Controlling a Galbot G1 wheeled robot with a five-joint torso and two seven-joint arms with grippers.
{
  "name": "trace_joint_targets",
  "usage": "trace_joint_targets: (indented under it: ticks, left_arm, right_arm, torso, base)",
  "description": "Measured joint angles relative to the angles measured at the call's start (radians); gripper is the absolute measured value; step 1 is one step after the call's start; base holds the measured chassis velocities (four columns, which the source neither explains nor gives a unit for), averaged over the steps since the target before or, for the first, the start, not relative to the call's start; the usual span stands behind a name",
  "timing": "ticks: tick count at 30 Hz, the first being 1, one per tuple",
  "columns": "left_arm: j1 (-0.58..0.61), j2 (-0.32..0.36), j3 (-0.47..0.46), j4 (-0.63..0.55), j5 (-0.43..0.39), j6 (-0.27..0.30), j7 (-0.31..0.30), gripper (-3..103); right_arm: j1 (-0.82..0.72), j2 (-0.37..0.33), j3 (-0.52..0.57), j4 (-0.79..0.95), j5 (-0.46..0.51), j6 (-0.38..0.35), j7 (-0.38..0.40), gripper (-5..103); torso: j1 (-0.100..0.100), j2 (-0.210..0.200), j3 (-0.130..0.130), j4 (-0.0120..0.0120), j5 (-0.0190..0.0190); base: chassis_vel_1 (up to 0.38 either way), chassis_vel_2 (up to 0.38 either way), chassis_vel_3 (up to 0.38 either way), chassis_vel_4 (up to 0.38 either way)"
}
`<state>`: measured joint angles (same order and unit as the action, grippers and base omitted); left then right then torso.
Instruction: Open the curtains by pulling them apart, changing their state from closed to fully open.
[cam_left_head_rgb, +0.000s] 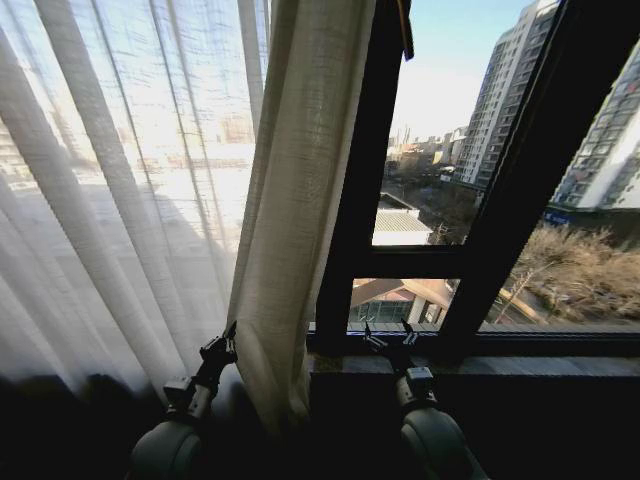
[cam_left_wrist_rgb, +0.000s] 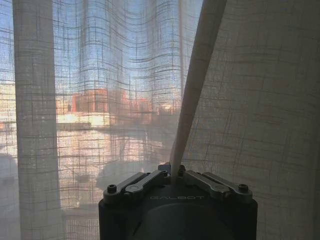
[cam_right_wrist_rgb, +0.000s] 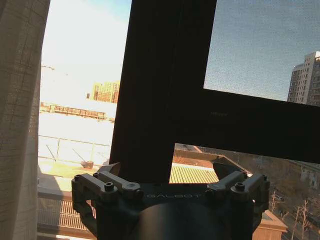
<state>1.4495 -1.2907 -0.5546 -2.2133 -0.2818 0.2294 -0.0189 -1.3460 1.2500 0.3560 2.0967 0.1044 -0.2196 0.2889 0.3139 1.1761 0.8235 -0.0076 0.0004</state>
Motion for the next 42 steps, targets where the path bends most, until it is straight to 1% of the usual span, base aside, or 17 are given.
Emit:
trace_joint_targets:
  ticks: [12,15,17,18,20,22,24,27,30,32,37,42]
  left_arm:
    - [0.021,-0.006,-0.020,-0.016,-0.004,-0.002,0.004,0]
    - [0.023,-0.012,-0.020,-0.018,-0.003,-0.002,0.004,0]
    - [0.025,-0.019,-0.018,-0.018,0.002,-0.003,0.005,0]
    - [0.025,-0.019,-0.018,-0.018,0.002,-0.003,0.005,0]
    - [0.028,-0.024,-0.015,-0.018,0.008,-0.004,0.006,0]
    - [0.030,-0.027,-0.015,-0.018,0.012,-0.005,0.006,0]
    - [0.035,-0.030,-0.015,-0.019,0.015,-0.006,0.006,0]
    - [0.038,-0.030,-0.015,-0.020,0.017,-0.007,0.006,0]
    - [0.043,-0.030,-0.019,-0.021,0.017,-0.009,0.006,0]
    - [0.048,-0.030,-0.020,-0.024,0.018,-0.011,0.006,0]
    - [0.053,-0.028,-0.022,-0.026,0.018,-0.013,0.006,0]
    - [0.052,-0.028,-0.027,-0.021,0.019,-0.015,0.006,0]
  right_arm:
    - [0.000,0.000,-0.010,-0.002,0.001,0.000,0.000,100]
    - [-0.001,0.000,-0.011,-0.004,0.001,0.003,0.000,100]
    - [0.000,0.000,-0.013,-0.015,0.003,0.043,-0.007,100]
    - [0.000,0.000,-0.013,-0.015,0.003,0.043,-0.007,100]
    - [0.006,0.001,-0.013,-0.034,0.023,0.102,-0.010,100]
    - [0.007,0.001,-0.011,-0.035,0.035,0.107,-0.011,100]
    - [0.007,-0.002,-0.006,-0.035,0.054,0.098,-0.013,100]
    - [0.010,-0.004,-0.005,-0.035,0.056,0.093,-0.013,100]
    - [0.013,-0.001,-0.007,-0.041,0.057,0.090,-0.013,100]
    - [0.014,0.003,-0.013,-0.044,0.055,0.088,-0.015,100]
    - [0.012,0.010,-0.020,-0.046,0.034,0.087,-0.039,100]
    - [0.011,0.007,-0.017,-0.048,0.030,0.086,-0.043,100]
  torso:
    - [0.000,0.000,0.000,0.0000,-0.0005]
    - [0.000,0.000,0.000,0.0000,0.0000]
    - [0.000,0.000,0.000,-0.0001,0.0001]
    - [0.000,0.000,0.000,-0.0001,0.0001]
    - [0.000,0.000,0.000,0.0001,-0.0002]
    - [0.000,0.000,0.000,0.0003,-0.0004]
    - [0.000,0.000,0.000,0.0002,-0.0007]
    - [0.000,0.000,0.000,0.0003,-0.0008]
    - [0.000,0.000,0.000,0.0000,-0.0002]
    - [0.000,0.000,0.000,-0.0003,0.0008]
    - [0.000,0.000,0.000,-0.0001,0.0003]
    - [0.000,0.000,0.000,0.0002,-0.0007]
  base:
    - [0.350,0.360,-0.346,-0.362]
    - [0.360,0.351,-0.361,-0.362]
    - [0.351,0.342,-0.357,-0.362]
    - [0.334,0.331,-0.357,-0.362]
    - [0.314,0.311,-0.293,-0.292]
    - [0.216,0.237,-0.262,-0.216]
    - [0.165,0.161,-0.105,-0.180]
    - [0.100,0.082,-0.045,-0.117]
    - [0.000,0.000,0.000,0.000]
    - [0.000,0.000,0.000,0.000]
    - [-0.020,-0.046,0.036,0.050]
    - [0.000,0.000,0.000,0.000]
